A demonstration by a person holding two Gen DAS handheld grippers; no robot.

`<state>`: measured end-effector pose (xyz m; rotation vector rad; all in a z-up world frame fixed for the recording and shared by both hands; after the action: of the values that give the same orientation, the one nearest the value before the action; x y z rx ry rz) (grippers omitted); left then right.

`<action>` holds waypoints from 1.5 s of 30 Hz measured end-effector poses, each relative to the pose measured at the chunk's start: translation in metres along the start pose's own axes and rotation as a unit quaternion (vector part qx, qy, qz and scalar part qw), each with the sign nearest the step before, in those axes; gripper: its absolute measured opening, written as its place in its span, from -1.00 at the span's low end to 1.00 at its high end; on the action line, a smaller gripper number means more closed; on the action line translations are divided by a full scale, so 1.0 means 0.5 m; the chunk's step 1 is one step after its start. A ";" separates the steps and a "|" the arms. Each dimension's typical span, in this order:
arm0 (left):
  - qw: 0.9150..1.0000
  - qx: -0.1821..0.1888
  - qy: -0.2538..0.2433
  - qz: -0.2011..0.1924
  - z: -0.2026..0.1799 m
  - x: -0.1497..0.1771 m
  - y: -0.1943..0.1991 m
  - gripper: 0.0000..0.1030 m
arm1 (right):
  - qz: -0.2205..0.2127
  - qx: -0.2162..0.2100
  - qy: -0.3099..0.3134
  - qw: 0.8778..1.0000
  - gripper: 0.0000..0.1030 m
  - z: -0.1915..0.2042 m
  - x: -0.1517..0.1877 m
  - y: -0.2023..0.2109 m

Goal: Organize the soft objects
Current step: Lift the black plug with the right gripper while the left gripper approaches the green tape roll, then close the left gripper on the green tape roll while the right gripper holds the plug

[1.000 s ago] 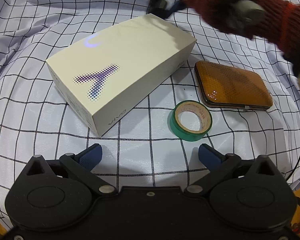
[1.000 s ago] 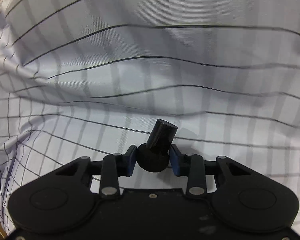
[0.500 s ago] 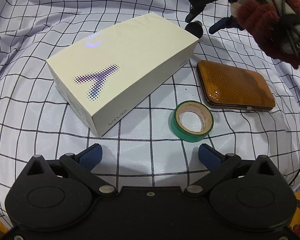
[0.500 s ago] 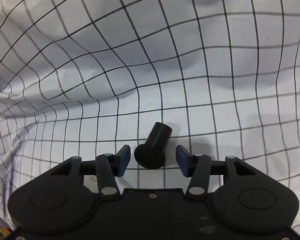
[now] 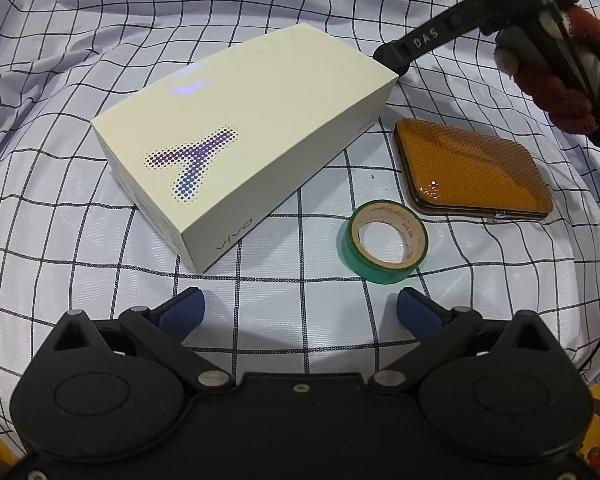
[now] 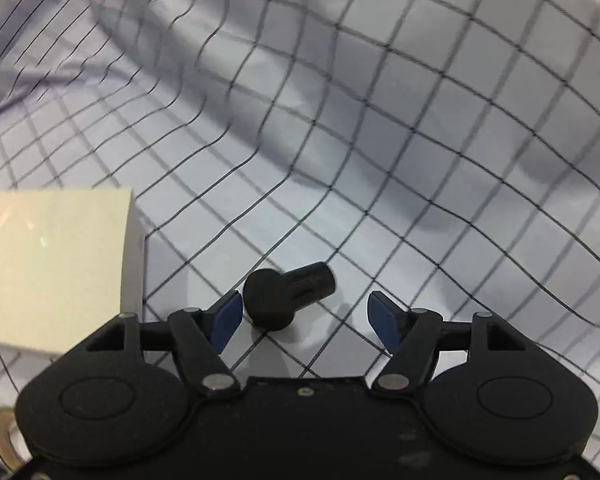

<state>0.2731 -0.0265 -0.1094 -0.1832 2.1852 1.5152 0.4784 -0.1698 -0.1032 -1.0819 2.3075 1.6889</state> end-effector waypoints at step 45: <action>1.000 -0.004 -0.009 -0.008 -0.067 -0.029 0.006 0.89 | 0.001 0.095 -0.254 0.962 0.09 -0.050 0.200 0.229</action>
<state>0.2747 -0.0579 -0.0908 -0.1872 2.1594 1.5115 0.3454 -0.2241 -0.0472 -0.5275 2.0737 1.4846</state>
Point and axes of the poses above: each gripper's, at about its wrist camera, not at the fingertips, and y roughly against the way its jaws point, z to its left, x to its underside, the point moved 3 cm from there along -y, roughly the way its jaws point, and after that the axes turned 11 degrees about x, right-handed, at the moved point
